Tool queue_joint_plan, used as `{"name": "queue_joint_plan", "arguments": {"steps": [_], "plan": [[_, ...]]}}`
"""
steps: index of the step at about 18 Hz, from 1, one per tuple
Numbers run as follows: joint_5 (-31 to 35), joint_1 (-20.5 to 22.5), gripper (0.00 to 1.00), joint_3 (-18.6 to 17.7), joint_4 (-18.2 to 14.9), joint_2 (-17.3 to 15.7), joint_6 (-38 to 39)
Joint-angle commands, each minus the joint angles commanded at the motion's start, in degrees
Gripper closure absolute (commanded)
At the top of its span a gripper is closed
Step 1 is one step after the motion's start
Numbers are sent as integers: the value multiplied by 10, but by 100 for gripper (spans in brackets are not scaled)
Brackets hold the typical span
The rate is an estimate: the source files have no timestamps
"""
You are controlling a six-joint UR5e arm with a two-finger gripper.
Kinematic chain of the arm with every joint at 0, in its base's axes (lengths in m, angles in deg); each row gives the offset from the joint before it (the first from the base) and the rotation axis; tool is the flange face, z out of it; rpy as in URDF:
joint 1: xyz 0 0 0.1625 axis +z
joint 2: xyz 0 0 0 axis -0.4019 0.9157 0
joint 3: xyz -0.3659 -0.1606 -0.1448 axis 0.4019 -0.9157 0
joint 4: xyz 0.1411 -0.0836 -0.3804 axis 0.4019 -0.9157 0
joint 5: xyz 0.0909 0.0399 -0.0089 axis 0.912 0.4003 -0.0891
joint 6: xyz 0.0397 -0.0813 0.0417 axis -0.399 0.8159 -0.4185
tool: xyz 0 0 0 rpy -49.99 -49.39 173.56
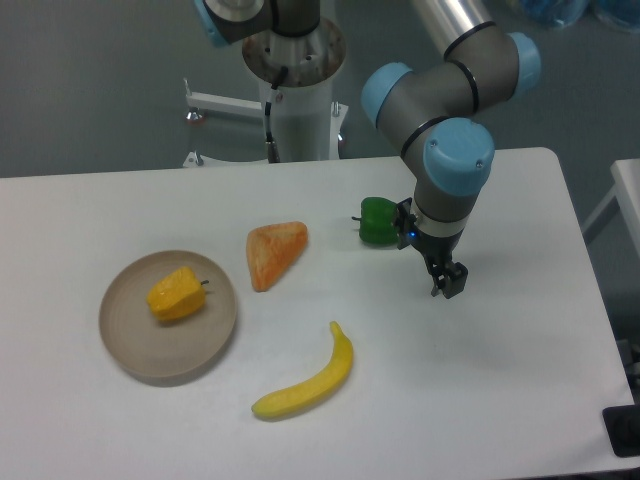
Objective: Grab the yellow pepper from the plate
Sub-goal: 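Move the gripper over the plate toward the yellow pepper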
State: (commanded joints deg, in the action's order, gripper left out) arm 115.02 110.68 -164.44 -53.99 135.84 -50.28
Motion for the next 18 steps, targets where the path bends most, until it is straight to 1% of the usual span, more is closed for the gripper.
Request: {"name": "queue_joint_plan", "arguments": {"steps": [4,7,8,9,12,14,15,18], "plan": [[0,-11,0,6,2,6,10],[-3,-32,0,9,4,9,60],[-3,-49,0,8,4,4,87],[-1,-74,0,7,4,-1,112],[-1,-112,0,7,4,-5,166],[-3,-151,0,8,4,-6,211],[-3,-170,0,8,5,-6,250],[-7,-207,0,11,8,-4,287]]}}
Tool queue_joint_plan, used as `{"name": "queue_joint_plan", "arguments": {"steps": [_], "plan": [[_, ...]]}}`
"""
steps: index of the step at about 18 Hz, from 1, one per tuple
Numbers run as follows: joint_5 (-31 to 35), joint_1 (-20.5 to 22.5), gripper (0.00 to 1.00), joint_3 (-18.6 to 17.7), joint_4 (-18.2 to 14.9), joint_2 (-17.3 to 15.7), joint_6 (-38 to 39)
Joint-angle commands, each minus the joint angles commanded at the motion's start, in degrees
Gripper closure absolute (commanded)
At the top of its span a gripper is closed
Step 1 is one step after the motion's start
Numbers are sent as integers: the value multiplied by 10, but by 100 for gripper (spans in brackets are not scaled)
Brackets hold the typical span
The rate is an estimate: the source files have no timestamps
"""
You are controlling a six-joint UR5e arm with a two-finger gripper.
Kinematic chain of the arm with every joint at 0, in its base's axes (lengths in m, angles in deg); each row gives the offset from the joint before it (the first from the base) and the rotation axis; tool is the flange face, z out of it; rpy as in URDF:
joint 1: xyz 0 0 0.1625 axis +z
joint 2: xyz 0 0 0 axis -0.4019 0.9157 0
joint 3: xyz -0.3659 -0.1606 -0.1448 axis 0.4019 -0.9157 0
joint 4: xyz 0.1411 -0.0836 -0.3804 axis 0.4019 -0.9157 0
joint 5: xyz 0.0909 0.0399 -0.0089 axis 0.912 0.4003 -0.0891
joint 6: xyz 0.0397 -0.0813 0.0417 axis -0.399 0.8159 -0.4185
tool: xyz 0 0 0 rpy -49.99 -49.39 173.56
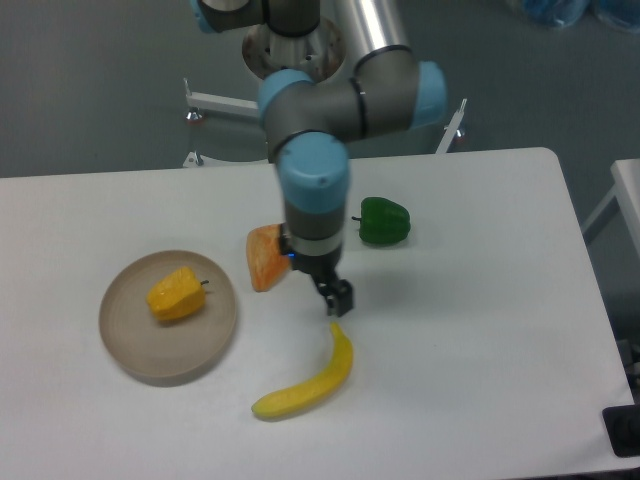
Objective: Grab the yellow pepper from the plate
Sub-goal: 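Move the gripper over the plate toward the yellow pepper, then lower the gripper and close it on the yellow pepper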
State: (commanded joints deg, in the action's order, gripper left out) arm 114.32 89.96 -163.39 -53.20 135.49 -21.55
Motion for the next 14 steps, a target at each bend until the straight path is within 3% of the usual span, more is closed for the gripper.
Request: {"name": "queue_joint_plan", "arguments": {"steps": [3,8,14], "plan": [[-1,-38,0,-4,32,4,40],[7,-111,0,-24,32,13,74],[8,-132,0,-48,35,35,90]]}}
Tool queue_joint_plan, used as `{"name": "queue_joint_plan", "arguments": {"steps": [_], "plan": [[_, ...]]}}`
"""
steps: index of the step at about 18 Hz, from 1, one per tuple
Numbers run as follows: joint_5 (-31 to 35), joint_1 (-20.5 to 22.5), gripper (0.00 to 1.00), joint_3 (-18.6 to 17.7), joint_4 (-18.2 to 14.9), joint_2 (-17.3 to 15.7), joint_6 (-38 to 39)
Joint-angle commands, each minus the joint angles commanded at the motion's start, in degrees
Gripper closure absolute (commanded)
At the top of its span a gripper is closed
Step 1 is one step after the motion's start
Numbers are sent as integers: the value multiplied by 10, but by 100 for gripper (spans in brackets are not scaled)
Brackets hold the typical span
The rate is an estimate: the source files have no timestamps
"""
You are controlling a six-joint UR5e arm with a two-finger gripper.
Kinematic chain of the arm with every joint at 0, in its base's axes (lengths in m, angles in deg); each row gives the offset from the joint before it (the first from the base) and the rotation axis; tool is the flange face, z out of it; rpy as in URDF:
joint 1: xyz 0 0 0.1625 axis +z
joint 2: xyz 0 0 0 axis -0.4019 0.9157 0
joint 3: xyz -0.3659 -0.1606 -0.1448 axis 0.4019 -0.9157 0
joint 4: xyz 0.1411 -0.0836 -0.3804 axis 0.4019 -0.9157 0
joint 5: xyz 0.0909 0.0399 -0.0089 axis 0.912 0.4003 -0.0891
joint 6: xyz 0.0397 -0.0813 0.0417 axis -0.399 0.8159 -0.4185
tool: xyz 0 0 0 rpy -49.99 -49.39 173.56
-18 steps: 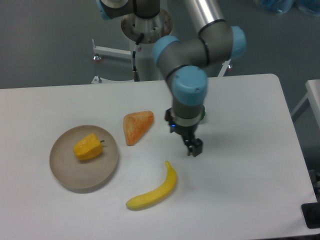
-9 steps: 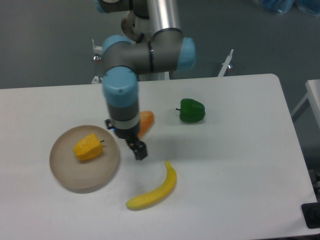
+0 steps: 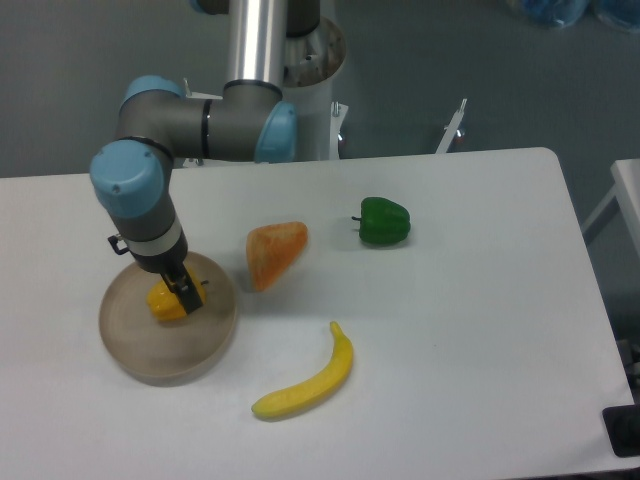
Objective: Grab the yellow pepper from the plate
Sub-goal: 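Lower the gripper and close it on the yellow pepper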
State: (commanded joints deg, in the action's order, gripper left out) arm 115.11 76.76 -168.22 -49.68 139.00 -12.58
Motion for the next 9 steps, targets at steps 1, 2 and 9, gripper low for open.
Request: {"name": "queue_joint_plan", "arguments": {"steps": [1,2,9], "plan": [[0,-1,0,0,4,6,-1],[1,-1,0,1,6,11,-2],[18,-1,87,1,5,19,-8]]}}
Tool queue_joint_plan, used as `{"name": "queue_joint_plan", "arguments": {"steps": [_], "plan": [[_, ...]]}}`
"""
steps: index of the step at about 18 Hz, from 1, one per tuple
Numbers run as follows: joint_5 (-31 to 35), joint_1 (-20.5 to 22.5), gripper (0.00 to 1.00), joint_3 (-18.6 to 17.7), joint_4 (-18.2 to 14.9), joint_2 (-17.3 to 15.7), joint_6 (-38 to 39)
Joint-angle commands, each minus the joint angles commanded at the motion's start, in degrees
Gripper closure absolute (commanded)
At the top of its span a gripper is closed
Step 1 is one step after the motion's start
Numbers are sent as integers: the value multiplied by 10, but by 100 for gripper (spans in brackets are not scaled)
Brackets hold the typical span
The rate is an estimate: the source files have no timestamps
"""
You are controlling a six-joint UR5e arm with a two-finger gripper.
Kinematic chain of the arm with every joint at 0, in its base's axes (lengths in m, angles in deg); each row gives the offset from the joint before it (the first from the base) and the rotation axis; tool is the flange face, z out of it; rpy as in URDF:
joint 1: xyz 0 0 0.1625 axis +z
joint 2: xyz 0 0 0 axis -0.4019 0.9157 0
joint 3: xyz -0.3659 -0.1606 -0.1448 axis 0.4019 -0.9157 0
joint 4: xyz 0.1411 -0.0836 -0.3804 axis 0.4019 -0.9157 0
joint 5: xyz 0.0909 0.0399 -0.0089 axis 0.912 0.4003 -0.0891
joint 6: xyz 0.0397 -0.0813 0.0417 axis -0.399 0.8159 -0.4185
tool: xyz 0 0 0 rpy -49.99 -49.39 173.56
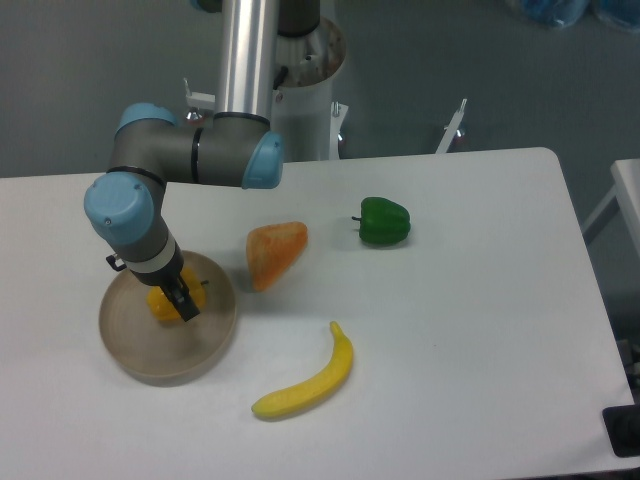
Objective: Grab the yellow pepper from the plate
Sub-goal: 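Lower the gripper and close it on the yellow pepper, then lift the yellow pepper off the plate and carry it toward the green pepper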
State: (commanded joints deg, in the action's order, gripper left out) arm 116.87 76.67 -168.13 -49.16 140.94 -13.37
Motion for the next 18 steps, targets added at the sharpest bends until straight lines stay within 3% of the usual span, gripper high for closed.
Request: {"name": "queue_joint_plan", "arguments": {"steps": [1,2,7,14,18], "plan": [[0,0,97,0,3,0,-2],[-3,-1,99,1,7,0,5],[-4,6,97,12,7,-33,13],[-4,100,98,14,-3,-90,4],[-35,159,98,22,-37,-98,-33]]}}
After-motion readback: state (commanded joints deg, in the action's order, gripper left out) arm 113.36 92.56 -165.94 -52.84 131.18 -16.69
